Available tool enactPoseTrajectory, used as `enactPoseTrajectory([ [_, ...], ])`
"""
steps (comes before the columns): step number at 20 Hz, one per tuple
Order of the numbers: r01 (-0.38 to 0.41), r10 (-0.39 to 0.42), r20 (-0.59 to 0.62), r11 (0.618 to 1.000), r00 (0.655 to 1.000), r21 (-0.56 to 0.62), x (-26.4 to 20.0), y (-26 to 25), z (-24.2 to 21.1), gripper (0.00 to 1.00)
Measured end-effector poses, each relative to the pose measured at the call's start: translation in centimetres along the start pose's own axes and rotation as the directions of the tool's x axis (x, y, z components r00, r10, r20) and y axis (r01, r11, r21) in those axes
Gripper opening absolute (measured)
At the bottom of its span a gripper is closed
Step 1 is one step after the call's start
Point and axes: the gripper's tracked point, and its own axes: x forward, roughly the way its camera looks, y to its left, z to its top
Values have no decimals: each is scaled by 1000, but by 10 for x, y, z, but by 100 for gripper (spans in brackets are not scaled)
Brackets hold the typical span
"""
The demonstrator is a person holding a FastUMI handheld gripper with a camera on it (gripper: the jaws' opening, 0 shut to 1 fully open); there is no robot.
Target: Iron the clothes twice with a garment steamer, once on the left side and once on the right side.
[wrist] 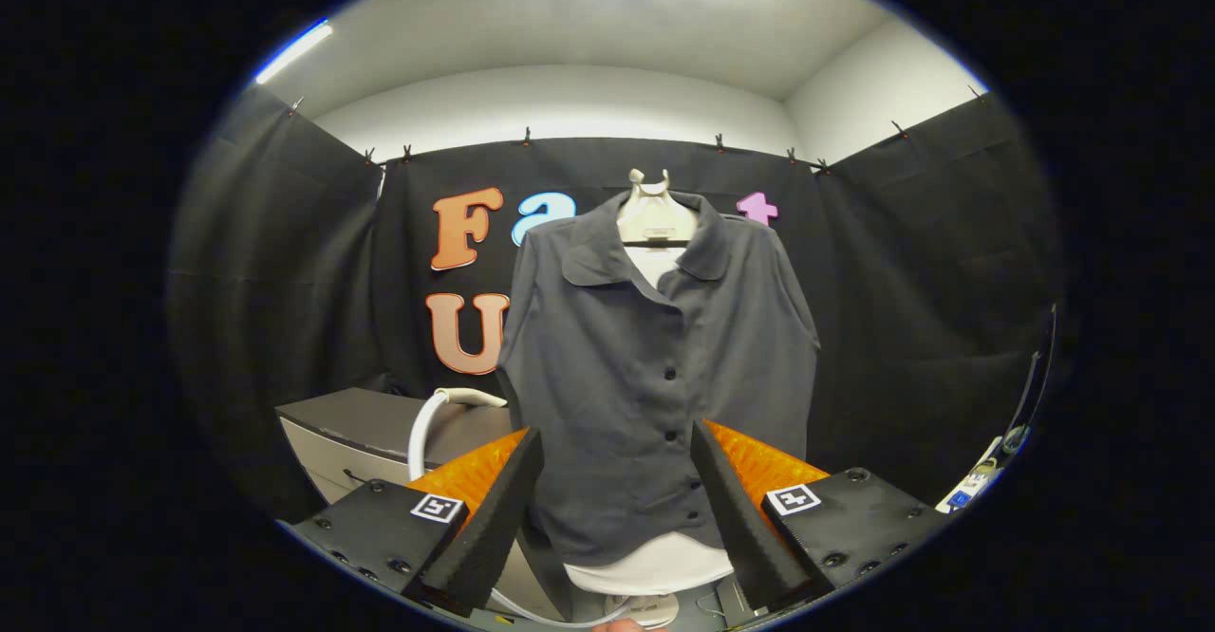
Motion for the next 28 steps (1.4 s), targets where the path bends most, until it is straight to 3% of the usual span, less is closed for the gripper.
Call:
enactPoseTrajectory([
  [8,-227,227,15,974,974,-3,85,140,85,98],
  [14,-371,372,-103,928,923,24,182,260,98,98],
  [17,-391,374,-207,919,904,-47,242,305,69,98],
  [20,-381,333,-349,921,876,-77,307,331,9,98],
  [24,-326,223,-529,939,819,-110,379,332,-77,99],
  [28,-271,125,-650,954,750,-128,420,315,-147,99],
])
